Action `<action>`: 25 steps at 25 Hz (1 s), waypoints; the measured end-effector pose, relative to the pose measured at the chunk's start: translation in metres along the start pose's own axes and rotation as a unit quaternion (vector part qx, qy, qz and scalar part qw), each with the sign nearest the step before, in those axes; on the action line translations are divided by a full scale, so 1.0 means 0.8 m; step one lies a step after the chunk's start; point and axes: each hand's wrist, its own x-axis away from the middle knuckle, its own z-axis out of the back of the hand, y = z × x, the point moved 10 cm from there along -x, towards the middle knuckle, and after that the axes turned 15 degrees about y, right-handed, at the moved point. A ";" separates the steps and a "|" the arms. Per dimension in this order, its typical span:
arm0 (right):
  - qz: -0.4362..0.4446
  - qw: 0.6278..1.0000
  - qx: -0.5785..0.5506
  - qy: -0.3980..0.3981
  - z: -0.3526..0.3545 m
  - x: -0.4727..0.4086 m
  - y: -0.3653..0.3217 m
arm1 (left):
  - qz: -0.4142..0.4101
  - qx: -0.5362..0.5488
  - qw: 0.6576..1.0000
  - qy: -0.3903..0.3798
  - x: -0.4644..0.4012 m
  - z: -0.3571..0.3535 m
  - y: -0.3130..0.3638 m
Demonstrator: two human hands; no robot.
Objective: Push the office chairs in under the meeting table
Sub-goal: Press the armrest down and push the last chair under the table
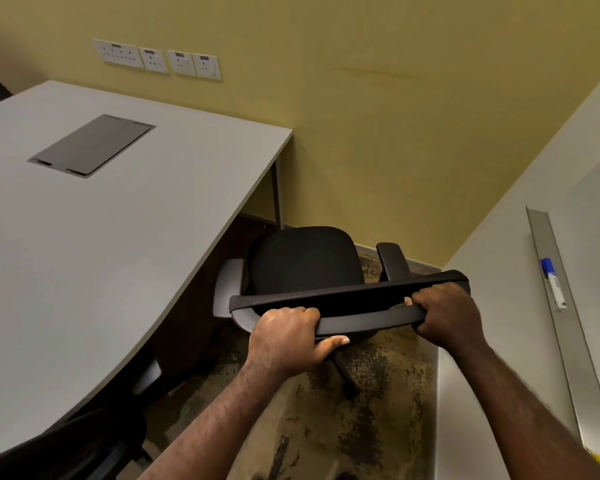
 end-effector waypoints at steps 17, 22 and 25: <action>0.058 0.995 -0.076 0.017 0.014 -0.008 0.008 | 0.048 -0.010 0.999 0.012 -0.002 0.003 0.020; 0.053 0.981 -0.173 0.063 0.037 -0.005 0.015 | 0.075 0.048 0.995 0.049 -0.003 0.028 0.008; 0.042 0.970 -0.215 0.110 0.060 -0.026 0.005 | 0.095 0.050 0.990 0.091 -0.007 0.053 -0.017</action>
